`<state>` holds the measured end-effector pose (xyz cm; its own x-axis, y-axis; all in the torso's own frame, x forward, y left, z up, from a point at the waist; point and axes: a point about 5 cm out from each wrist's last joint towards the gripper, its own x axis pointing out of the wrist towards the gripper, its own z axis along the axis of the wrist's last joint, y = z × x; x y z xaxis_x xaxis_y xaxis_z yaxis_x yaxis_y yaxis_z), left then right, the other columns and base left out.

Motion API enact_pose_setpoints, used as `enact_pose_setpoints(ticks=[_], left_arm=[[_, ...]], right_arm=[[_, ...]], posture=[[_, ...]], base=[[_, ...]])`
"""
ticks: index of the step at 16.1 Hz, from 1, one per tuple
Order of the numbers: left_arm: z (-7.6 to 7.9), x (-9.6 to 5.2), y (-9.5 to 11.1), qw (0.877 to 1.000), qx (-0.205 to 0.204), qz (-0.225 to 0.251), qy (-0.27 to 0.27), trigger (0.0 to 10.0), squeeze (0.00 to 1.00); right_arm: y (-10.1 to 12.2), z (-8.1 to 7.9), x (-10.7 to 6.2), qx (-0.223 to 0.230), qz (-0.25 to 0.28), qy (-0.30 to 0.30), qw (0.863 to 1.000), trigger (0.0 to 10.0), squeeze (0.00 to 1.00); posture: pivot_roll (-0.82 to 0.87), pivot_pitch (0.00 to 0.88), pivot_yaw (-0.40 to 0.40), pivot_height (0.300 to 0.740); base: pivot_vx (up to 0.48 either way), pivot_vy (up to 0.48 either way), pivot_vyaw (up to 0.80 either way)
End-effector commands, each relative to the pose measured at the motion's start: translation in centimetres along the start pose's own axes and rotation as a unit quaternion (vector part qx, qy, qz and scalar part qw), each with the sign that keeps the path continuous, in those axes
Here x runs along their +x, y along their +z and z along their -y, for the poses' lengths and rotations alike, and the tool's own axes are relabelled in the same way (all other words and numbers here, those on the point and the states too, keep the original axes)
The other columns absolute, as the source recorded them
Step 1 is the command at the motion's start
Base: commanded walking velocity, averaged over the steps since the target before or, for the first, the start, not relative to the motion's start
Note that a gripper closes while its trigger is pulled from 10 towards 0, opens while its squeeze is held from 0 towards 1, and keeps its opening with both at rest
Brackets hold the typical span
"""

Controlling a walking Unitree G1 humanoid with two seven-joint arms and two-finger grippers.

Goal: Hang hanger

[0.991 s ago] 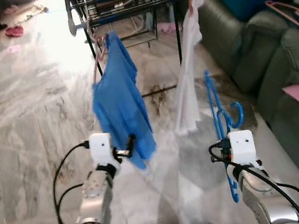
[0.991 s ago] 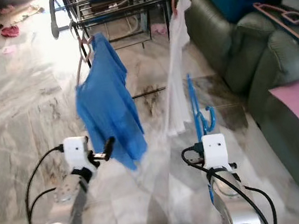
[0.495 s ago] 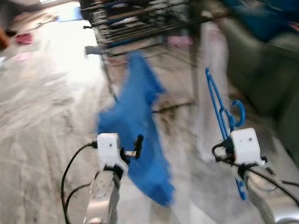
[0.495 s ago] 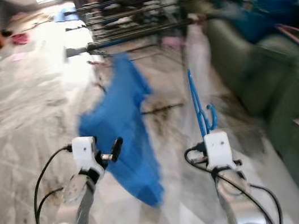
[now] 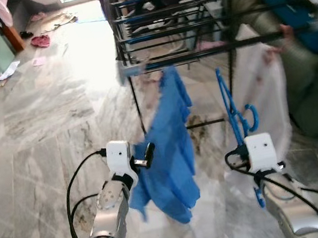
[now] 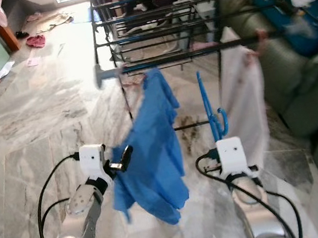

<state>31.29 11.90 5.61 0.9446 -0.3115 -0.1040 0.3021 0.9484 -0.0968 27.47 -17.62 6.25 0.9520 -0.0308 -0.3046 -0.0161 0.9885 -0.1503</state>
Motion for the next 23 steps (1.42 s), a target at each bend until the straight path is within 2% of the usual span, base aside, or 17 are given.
enact_pose_setpoints(ticks=[1,4,8,11,14,18,23], left_arm=[[-0.7,-0.7,-0.7,1.0,0.0,-0.012,0.009,10.0,0.0],[-0.7,-1.3,-0.8,1.0,0.016,-0.006,-0.006,10.0,0.0],[-0.3,-2.4,-0.9,0.998,0.043,0.007,-0.054,10.0,0.0],[0.0,-3.0,-0.8,0.996,0.051,0.013,-0.073,10.0,0.0],[-0.1,-3.2,-0.6,0.996,0.054,0.015,-0.074,10.0,0.0],[-0.2,-3.4,-0.5,0.996,0.056,0.015,-0.074,10.0,0.0],[0.0,-3.8,-0.6,0.996,0.055,0.013,-0.074,10.0,0.0]], right_arm=[[0.3,-0.4,0.1,0.002,0.0,0.008,1.0,10.0,0.0],[1.8,0.9,1.1,0.013,0.004,0.001,1.0,10.0,0.0],[4.1,3.3,2.6,0.031,0.01,-0.02,0.999,10.0,0.0],[6.8,4.9,4.0,0.035,0.035,-0.034,0.998,10.0,0.0],[8.8,5.8,5.1,0.036,0.046,-0.041,0.997,10.0,0.0],[10.4,6.5,6.3,0.028,0.033,-0.045,0.998,10.0,0.0],[12.4,6.9,7.8,0.052,0.021,-0.039,0.998,10.0,0.0]], posture=[[-0.23,0.17,0.034,0.74],[-0.22,0.197,0.033,0.74],[-0.2,0.23,0.03,0.74],[-0.18,0.242,0.031,0.74],[-0.17,0.246,0.03,0.74],[-0.16,0.253,0.023,0.74],[-0.14,0.26,0.015,0.74]], base=[[0.0,0.0,0.0],[0.0,0.0,0.0],[0.0,0.0,0.0],[0.0,0.0,0.0],[0.0,0.0,0.0],[0.0,0.0,0.0],[0.0,0.0,0.0]])
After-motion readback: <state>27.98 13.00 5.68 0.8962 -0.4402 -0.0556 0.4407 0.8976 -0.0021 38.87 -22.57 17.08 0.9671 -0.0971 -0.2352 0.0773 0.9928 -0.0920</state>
